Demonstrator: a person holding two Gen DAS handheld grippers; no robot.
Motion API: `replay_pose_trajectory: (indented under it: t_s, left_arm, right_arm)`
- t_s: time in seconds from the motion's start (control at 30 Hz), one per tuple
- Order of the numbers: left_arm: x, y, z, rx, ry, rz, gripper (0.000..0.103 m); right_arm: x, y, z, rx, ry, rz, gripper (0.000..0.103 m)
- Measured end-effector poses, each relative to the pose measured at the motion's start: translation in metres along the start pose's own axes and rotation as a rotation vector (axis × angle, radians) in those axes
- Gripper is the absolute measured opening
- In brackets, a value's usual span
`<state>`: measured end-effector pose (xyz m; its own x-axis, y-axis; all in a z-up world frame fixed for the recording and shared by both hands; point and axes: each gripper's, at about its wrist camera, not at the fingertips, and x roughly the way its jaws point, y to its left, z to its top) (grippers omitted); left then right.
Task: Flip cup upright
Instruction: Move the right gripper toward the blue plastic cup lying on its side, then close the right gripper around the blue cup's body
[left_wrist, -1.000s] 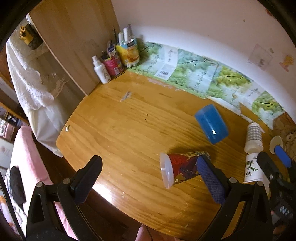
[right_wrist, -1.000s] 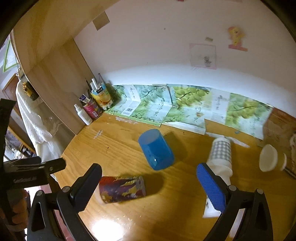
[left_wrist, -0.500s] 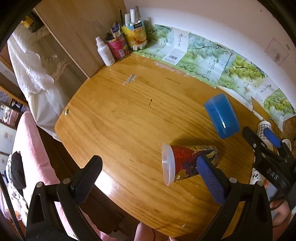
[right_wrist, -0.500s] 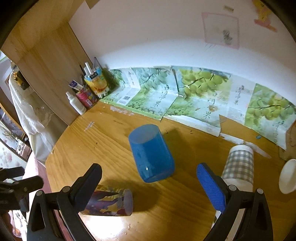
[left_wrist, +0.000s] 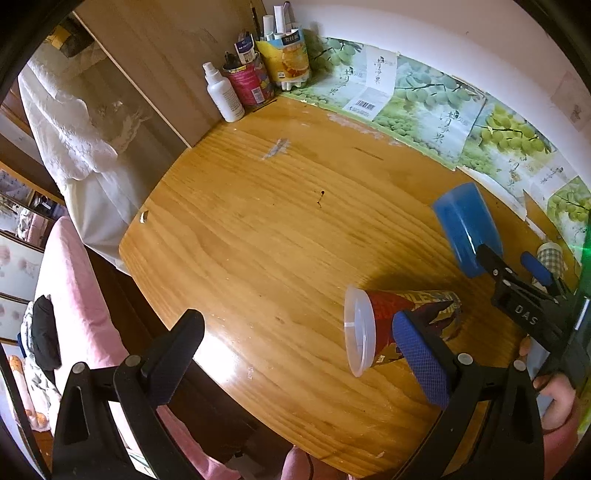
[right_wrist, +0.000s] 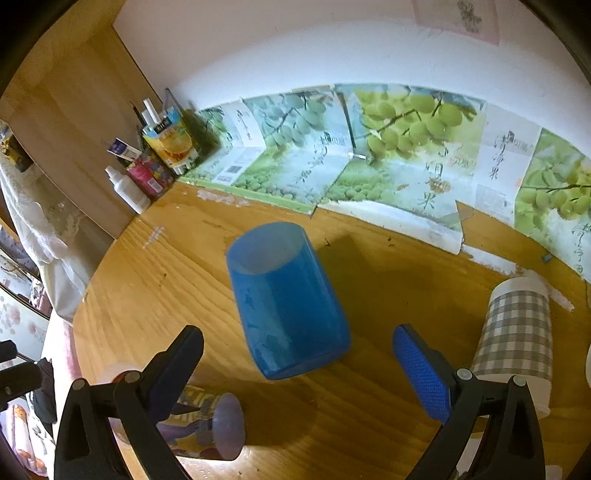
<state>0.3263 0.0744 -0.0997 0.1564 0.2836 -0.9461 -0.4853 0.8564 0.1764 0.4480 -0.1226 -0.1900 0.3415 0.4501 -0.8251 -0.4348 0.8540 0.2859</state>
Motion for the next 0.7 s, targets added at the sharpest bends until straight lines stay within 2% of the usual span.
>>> replay_pose_trajectory:
  t_s: [0.2,0.33,0.5,0.7]
  left_arm:
    - [0.003,-0.002,0.0,0.018,0.008,0.001,0.102]
    - [0.005,-0.005,0.0,0.025,0.017,-0.003,0.102]
    - [0.008,-0.006,0.0,0.034,0.023,-0.003,0.102]
    - [0.011,-0.004,0.0,0.027,0.034,-0.008,0.102]
  right_arm:
    - [0.016,-0.003,-0.001,0.005,0.025,0.004,0.102]
    - [0.025,-0.003,-0.001,0.0,0.045,0.017,0.097]
    - [0.034,-0.002,-0.001,-0.006,0.061,0.036,0.096]
    - [0.042,0.004,-0.002,-0.047,0.088,0.023,0.089]
